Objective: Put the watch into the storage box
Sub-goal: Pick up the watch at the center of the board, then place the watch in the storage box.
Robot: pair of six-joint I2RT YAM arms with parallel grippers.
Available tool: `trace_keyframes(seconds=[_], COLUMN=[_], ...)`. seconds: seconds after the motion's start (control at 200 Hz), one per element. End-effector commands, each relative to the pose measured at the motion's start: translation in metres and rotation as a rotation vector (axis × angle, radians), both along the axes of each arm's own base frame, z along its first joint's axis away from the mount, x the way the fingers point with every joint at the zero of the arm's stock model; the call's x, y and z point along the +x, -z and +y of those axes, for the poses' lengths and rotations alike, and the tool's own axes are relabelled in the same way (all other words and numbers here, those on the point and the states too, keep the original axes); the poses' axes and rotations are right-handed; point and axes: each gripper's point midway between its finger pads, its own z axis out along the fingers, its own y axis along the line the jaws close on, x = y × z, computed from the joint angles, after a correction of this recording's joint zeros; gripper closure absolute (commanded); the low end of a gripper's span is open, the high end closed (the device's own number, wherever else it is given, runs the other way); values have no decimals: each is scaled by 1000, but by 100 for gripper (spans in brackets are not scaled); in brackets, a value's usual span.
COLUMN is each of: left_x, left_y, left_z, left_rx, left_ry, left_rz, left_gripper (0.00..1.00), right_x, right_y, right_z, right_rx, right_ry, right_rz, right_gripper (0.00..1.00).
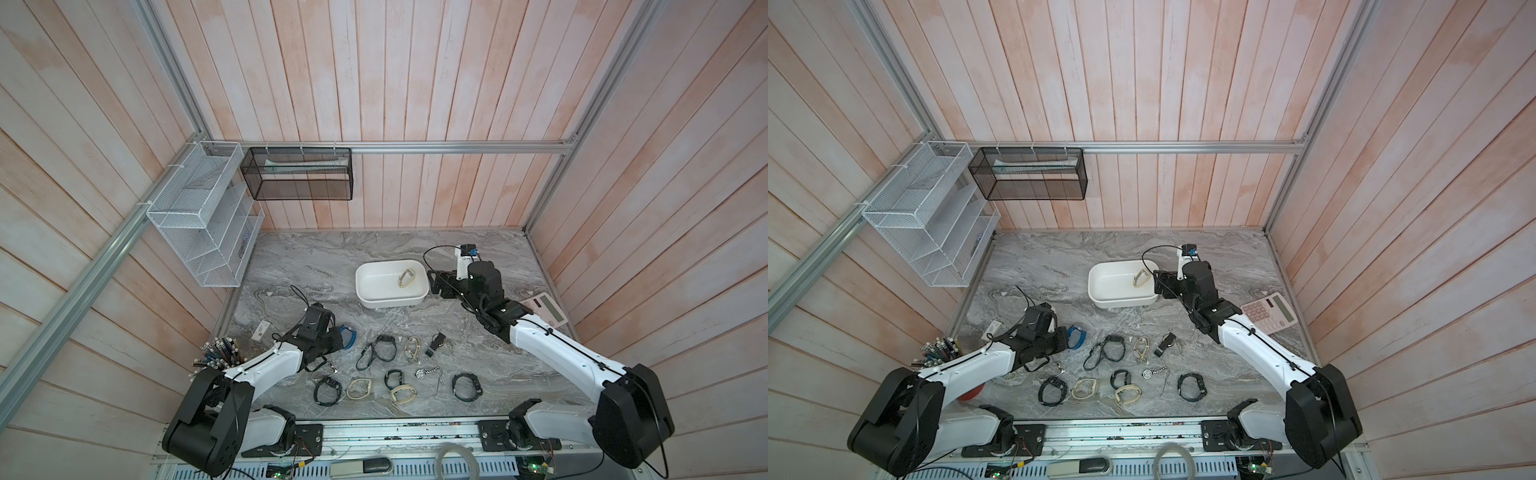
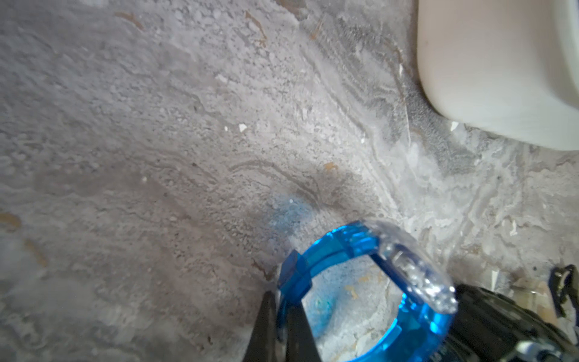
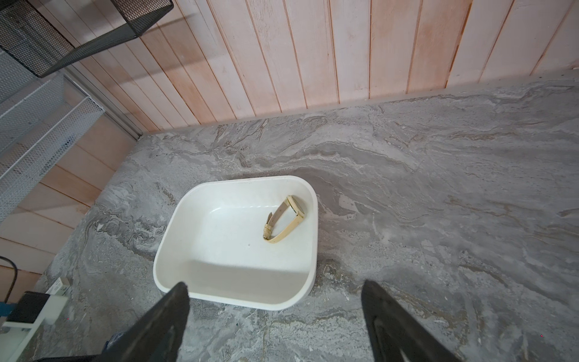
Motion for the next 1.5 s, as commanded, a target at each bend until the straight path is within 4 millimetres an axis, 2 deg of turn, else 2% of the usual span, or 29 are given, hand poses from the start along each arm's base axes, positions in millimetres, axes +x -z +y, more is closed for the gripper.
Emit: trace_keyframes(seconds=[0.0,0.155,0.28,0.395,0.56,0.81,1.035,1.11,1.335,1.495], left_x=[17,36,60,84,120,165,194,201,219,222], left_y=[-37,-82,-116,-135,-148,-138,-107,-93,-70,-59], left_z=[-9,-19,-35,-47,-64,-89,-101,-102,-116,-136], left_rx=[-46,-69,-65,-27,2,67,170,207,268,300], left_ry=[11,46,92,122,148,169,181,184,228,267], left_rz=[-83,-167,-235,-271,-313,-314,-260,-232,-201,-189], left_gripper=[100,100,100,100,100,100,100,100,100,100], right_x=[1,-1,-1,-2,-4,-9,-10,-10,-8,-9], right_y=[-8,-11,-9,-9,-6,-5,-3,-1,2,4], right_z=[-7,-10,-16,-18,-29,-43,-47,-49,-51,-54], right_rx=[-4,-1,-1,0,-19,-20,-25,-25,-31,-27], right_ry=[18,22,37,37,61,81,85,88,93,103], right_rz=[-40,-44,-48,-38,-39,-39,-29,-28,-17,-15], right_gripper=[12,12,12,12,12,12,12,12,12,12])
